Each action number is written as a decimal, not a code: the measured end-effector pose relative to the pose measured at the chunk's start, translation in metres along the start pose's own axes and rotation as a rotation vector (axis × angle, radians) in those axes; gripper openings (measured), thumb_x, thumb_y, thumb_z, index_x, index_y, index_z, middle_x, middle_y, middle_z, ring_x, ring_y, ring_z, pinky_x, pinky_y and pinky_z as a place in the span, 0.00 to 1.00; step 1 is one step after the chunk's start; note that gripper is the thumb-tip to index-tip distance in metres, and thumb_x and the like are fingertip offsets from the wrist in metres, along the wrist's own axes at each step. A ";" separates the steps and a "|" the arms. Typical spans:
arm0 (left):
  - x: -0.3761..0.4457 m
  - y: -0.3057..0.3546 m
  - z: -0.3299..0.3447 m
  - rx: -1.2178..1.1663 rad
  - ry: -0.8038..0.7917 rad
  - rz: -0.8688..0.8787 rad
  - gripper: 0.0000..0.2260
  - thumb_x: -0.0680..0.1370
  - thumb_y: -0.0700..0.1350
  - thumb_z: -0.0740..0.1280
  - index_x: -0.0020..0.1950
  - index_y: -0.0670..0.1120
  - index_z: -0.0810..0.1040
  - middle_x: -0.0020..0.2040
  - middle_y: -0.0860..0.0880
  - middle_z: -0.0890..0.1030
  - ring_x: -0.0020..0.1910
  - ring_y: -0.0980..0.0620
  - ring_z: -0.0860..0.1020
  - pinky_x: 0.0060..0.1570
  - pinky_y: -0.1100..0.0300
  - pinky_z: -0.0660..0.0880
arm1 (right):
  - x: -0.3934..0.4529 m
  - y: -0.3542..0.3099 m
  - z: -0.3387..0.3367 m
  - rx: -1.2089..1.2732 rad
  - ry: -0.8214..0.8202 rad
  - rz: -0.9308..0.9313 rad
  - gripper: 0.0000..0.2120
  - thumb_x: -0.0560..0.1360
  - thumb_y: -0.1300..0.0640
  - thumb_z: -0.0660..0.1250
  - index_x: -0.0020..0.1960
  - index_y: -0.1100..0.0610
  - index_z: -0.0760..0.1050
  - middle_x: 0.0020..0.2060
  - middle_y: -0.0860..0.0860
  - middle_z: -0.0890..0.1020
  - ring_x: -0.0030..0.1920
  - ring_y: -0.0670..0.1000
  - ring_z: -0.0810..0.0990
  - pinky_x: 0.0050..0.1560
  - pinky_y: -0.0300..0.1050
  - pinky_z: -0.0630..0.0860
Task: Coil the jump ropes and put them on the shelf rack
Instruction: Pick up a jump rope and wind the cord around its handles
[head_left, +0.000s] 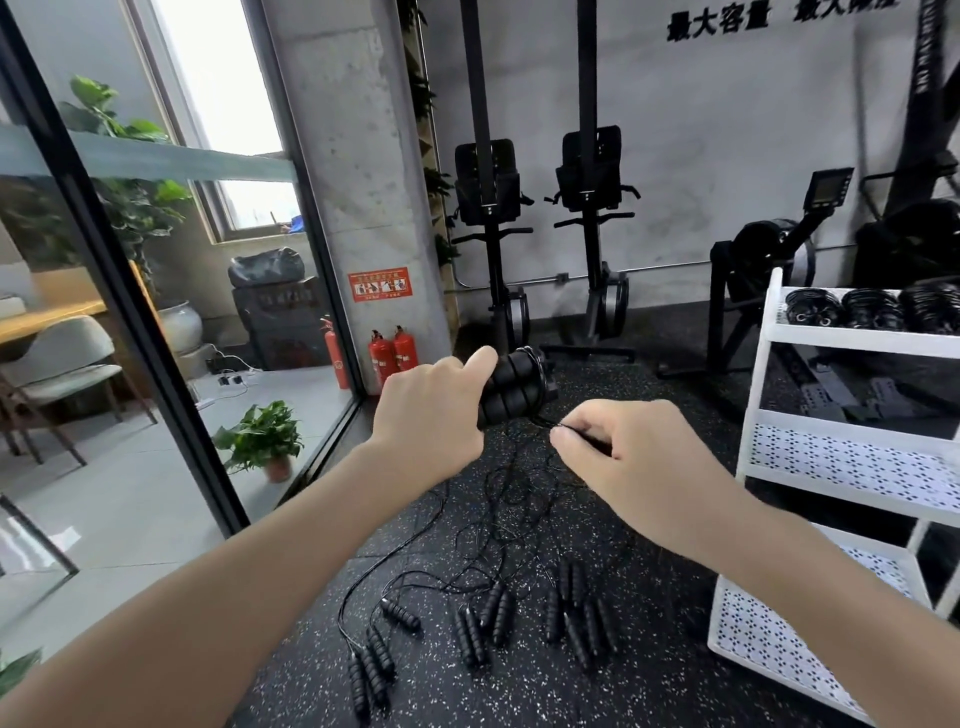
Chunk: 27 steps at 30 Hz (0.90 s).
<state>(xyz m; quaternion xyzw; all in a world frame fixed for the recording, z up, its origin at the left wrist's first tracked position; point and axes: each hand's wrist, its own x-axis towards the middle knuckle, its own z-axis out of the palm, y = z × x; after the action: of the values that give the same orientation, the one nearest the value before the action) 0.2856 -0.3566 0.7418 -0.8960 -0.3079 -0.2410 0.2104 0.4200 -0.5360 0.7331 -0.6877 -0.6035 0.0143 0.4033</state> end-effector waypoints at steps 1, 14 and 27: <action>0.000 0.002 0.000 0.000 -0.010 -0.005 0.19 0.72 0.44 0.70 0.58 0.53 0.65 0.40 0.52 0.76 0.37 0.46 0.77 0.34 0.54 0.71 | 0.000 -0.002 -0.001 -0.004 -0.044 -0.009 0.12 0.81 0.50 0.65 0.44 0.54 0.80 0.23 0.49 0.75 0.22 0.46 0.67 0.29 0.32 0.66; -0.002 0.007 -0.010 -0.411 -0.169 -0.280 0.14 0.69 0.48 0.71 0.46 0.52 0.67 0.37 0.52 0.78 0.35 0.50 0.77 0.33 0.57 0.71 | -0.011 -0.013 0.013 -0.073 -0.255 0.006 0.17 0.84 0.48 0.59 0.40 0.54 0.72 0.31 0.53 0.80 0.22 0.45 0.66 0.29 0.48 0.70; -0.015 0.007 0.005 0.137 0.109 0.185 0.24 0.69 0.42 0.73 0.62 0.50 0.68 0.42 0.50 0.75 0.39 0.47 0.76 0.35 0.55 0.68 | 0.025 -0.007 -0.018 -0.626 -0.051 -0.238 0.13 0.81 0.39 0.60 0.56 0.45 0.78 0.42 0.43 0.81 0.42 0.47 0.81 0.42 0.45 0.77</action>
<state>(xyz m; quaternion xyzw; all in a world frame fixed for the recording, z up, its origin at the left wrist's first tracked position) 0.2812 -0.3657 0.7277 -0.8897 -0.2278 -0.2473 0.3089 0.4301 -0.5251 0.7610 -0.7022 -0.6646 -0.2019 0.1562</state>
